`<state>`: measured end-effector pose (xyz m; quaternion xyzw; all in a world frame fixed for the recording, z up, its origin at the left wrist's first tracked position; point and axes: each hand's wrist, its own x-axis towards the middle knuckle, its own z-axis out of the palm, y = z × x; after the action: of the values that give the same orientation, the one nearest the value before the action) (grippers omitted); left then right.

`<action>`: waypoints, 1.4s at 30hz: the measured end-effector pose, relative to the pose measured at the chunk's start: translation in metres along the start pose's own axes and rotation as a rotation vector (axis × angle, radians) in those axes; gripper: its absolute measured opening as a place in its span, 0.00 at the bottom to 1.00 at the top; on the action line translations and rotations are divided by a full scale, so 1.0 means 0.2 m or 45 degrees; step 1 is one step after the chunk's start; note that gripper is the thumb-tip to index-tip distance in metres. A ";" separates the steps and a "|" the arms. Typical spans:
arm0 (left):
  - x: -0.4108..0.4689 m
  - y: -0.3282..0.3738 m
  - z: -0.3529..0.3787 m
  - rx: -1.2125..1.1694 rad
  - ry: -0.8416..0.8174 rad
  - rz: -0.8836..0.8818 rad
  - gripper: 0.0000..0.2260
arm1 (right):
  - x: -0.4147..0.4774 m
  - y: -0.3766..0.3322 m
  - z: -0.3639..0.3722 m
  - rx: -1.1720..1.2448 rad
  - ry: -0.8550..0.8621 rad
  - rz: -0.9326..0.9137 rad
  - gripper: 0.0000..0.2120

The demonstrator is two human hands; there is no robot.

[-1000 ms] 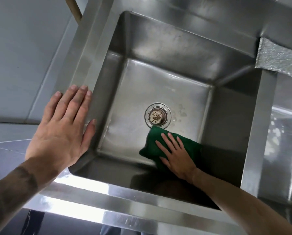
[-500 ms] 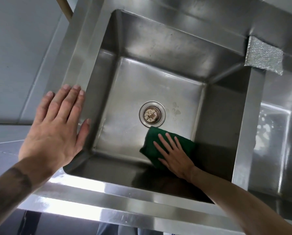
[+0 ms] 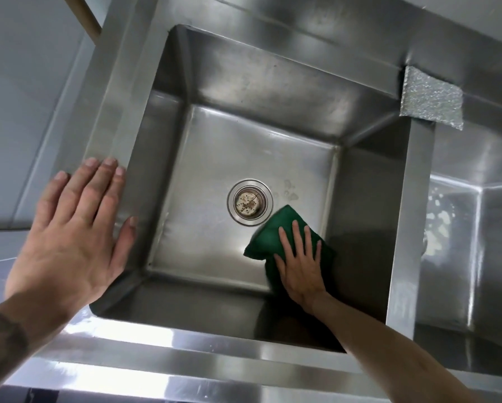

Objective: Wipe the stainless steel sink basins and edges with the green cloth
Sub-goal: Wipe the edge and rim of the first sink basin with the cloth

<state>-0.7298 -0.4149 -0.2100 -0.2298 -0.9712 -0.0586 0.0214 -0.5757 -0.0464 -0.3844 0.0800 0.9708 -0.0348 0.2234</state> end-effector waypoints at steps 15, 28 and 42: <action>0.00 0.02 -0.06 0.228 -0.142 -0.007 0.31 | 0.20 -0.08 0.00 0.173 0.107 0.185 0.34; 0.00 0.02 -0.07 0.264 -0.172 -0.009 0.31 | 0.32 -0.15 -0.06 0.319 0.170 0.274 0.33; -0.01 0.00 -0.05 0.244 -0.148 0.003 0.31 | 0.35 -0.09 -0.04 0.329 0.361 0.400 0.30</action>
<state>-0.7285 -0.4163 -0.1995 -0.2307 -0.9718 0.0478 -0.0129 -0.6453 -0.0532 -0.4070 0.2620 0.9556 -0.1117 0.0754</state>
